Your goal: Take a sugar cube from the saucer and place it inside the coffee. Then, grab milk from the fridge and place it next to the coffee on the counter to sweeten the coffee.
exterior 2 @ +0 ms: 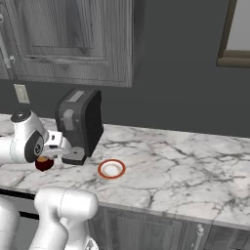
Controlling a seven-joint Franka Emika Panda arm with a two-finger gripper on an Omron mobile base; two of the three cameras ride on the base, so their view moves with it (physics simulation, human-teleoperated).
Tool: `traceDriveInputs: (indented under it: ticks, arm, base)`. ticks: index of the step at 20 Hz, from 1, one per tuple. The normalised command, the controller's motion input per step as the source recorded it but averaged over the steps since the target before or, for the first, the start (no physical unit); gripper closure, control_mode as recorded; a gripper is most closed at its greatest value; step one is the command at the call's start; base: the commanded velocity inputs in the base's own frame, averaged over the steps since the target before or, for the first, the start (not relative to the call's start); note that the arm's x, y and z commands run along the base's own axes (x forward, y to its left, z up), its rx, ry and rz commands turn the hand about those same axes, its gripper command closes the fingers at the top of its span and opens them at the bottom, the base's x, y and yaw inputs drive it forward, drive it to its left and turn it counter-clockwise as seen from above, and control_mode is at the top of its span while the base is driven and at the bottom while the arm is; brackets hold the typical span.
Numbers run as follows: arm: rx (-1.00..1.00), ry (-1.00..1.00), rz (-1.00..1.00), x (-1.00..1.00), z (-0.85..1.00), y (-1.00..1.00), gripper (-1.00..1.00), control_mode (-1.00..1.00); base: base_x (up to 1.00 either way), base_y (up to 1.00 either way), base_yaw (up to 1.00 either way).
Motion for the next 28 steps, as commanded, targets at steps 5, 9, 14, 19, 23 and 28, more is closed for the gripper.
traceDriveInputs:
  ticks: [5, 9, 14, 19, 23, 28]
  arm:
    - [-0.09, 0.03, 0.00, 0.15, -0.08, 0.57, 1.00, -1.00]
    - [-0.06, 0.05, 0.00, 0.28, -0.02, 0.39, 1.00, -1.00]
    - [-0.07, 0.04, 0.00, 0.30, -0.22, 0.40, 1.00, -1.00]
    - [-0.06, 0.03, 0.00, 0.27, -0.29, 0.38, 1.00, -1.00]
    - [-0.04, 0.00, 0.00, 0.23, -0.30, 0.28, 1.00, -1.00]
    - [-0.02, 0.00, 0.00, 0.20, -0.24, 0.15, 1.00, -1.00]
  base:
    - [0.00, 0.00, 0.00]
    - [0.00, 0.00, 0.00]
    - [0.00, 0.00, 0.00]
    - [0.00, 0.00, 0.00]
    - [0.00, 0.00, 0.00]
    - [0.00, 0.00, 0.00]
